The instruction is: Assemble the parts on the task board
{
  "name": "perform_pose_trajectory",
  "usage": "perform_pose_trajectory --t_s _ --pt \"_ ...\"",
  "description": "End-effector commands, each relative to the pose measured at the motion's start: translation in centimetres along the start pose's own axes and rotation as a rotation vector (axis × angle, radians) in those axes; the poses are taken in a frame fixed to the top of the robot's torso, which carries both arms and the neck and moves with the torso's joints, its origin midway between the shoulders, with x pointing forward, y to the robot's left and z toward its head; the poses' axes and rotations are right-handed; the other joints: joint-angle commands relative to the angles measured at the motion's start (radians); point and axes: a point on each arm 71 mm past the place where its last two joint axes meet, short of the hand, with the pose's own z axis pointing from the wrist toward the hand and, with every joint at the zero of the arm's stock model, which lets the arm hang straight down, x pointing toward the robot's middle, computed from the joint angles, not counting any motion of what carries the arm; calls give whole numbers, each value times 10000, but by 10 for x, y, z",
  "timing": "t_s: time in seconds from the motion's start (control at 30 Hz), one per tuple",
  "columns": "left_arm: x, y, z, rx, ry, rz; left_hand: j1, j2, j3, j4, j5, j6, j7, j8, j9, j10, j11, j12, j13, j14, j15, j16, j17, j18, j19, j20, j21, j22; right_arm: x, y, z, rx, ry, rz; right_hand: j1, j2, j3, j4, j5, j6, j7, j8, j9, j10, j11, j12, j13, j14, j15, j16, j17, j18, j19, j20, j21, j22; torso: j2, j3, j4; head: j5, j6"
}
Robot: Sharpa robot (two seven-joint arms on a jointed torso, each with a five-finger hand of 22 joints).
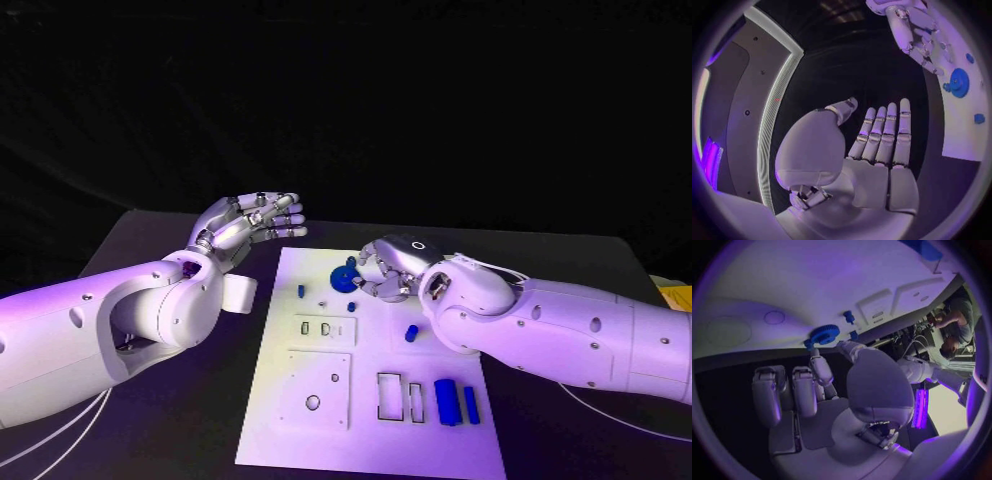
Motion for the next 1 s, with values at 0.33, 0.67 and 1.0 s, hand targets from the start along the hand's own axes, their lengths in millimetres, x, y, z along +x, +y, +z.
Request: perform_pose_trajectory --t_s 0.33,0.67,1.0 --pt "-1 0 3 152 272 -178 -43 34 11 79 3 -84 683 -64 -13 -24 58 -81 4 -41 44 -66 14 110 -51 29 -45 -21 -40 -82 -49 797 787 3937 1863 -335 -507 -1078 -2062 -2 -89 -364 29 -157 -81 -155 -102 835 -64 -6 1684 49 323 -72 -339 1775 -132 23 -106 -188 66" --pt "-6 2 5 224 265 -172 11 -48 -11 12 2 -96 657 -79 -19 -14 45 -95 7 -32 40 -84 25 112 -61 31 -54 -35 -52 -140 -82 1389 831 4118 2660 -347 -598 -1622 -1886 -347 -736 -636 52 70 -792 -32 144 914 -650 95 2010 -7 484 -585 -193 1973 -204 126 -218 -354 20" --pt "-7 4 5 183 251 -165 29 -49 -7 -2 3 -93 654 -79 -19 -9 42 -97 8 -29 38 -88 27 113 -61 31 -55 -38 -39 -160 -87 1987 739 3921 2627 -242 -567 -1612 -1720 -284 -619 -595 116 243 -755 115 330 935 -662 121 2087 -43 580 -648 -94 2085 -176 184 -206 -323 -35"
